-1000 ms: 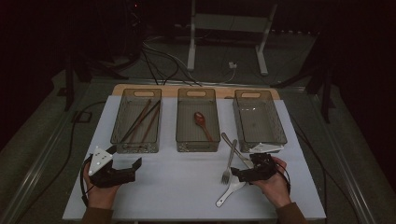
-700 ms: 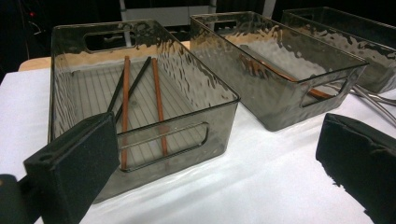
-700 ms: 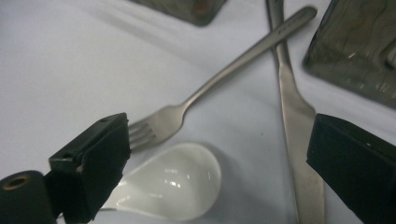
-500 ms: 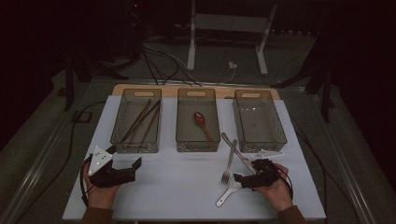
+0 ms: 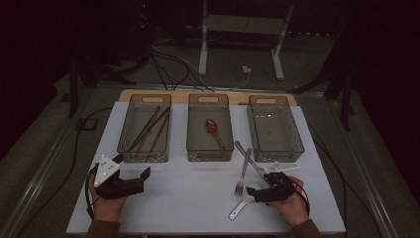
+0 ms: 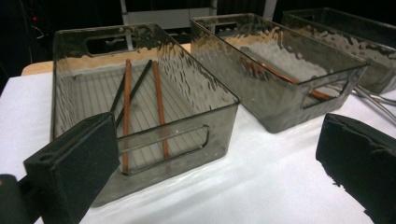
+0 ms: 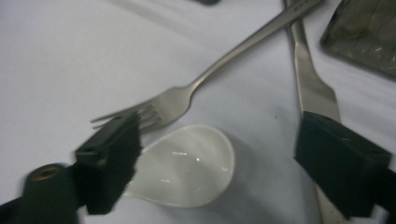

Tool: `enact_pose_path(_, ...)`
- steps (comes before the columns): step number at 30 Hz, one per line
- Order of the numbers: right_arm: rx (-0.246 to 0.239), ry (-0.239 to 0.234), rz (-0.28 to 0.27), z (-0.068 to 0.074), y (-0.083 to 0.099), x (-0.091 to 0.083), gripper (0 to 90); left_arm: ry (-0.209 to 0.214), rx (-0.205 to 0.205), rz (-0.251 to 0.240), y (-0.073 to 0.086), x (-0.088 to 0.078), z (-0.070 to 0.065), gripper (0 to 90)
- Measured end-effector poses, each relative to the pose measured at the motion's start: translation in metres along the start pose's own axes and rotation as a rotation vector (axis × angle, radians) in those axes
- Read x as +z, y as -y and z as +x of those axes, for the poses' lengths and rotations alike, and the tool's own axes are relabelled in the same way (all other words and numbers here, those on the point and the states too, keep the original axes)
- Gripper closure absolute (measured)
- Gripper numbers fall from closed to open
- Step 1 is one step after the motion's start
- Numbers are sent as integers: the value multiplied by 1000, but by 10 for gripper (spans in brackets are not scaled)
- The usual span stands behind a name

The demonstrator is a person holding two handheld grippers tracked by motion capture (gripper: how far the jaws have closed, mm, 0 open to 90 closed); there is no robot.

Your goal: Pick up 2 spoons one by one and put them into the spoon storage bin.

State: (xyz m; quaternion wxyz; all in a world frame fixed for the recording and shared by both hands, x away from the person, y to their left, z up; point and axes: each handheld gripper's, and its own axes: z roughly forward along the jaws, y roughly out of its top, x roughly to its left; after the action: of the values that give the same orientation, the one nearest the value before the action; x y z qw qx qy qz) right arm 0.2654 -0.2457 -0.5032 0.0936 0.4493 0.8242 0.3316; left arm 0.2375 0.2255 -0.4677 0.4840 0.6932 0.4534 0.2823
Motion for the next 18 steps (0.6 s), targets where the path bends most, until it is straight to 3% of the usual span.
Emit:
enact_pose_path(2, -2, 9, 19, 1, 1, 3, 180, -1, -5, -3, 0, 0, 1, 6)
enact_pose_path(8, -7, 32, 68, -1, 6, 5, 362, 1, -13, -7, 0, 1, 1, 6)
enact_pose_path(11, -4, 41, 67, -3, 9, 3, 460, 4, -20, -10, 0, 1, 2, 6)
enact_pose_path(15, -13, -1, 77, -3, 8, 2, 652, 2, -24, -10, 0, 1, 3, 6)
enact_pose_path(18, -23, -3, 83, 1, 6, 2, 720, 1, -23, -11, 0, 1, 2, 6)
